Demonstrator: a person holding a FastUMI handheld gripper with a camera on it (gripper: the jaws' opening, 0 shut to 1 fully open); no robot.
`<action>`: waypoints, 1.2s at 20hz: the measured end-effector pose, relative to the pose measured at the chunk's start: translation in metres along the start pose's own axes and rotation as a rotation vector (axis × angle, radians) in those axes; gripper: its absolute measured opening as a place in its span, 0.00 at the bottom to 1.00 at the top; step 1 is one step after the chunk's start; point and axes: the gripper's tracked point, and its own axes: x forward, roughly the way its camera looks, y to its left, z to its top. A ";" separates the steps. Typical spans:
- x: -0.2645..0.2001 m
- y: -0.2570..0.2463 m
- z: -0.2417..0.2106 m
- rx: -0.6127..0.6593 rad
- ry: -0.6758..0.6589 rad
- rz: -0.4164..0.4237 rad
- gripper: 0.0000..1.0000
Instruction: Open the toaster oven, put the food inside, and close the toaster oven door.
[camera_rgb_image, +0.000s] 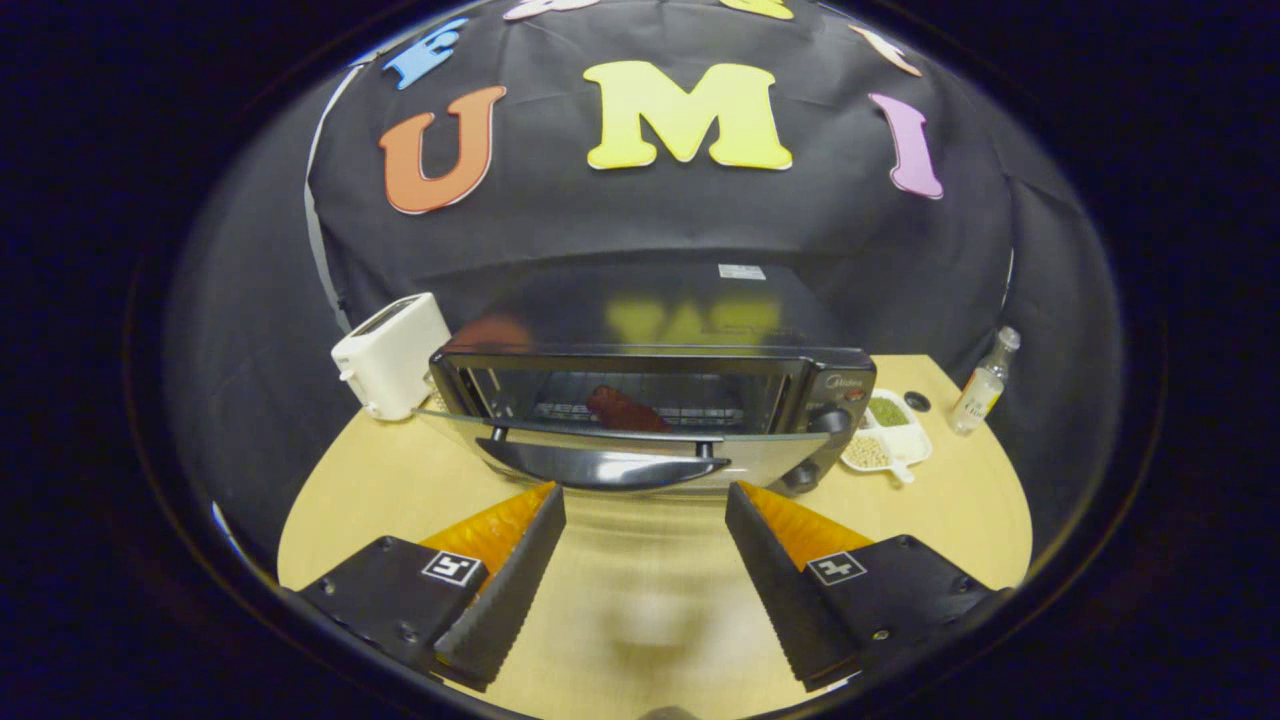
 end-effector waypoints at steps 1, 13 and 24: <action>-0.003 0.000 -0.003 0.003 0.003 0.003 1.00; -0.076 -0.087 -0.012 0.060 -0.038 -0.123 1.00; -0.178 -0.220 -0.027 0.065 -0.108 -0.244 1.00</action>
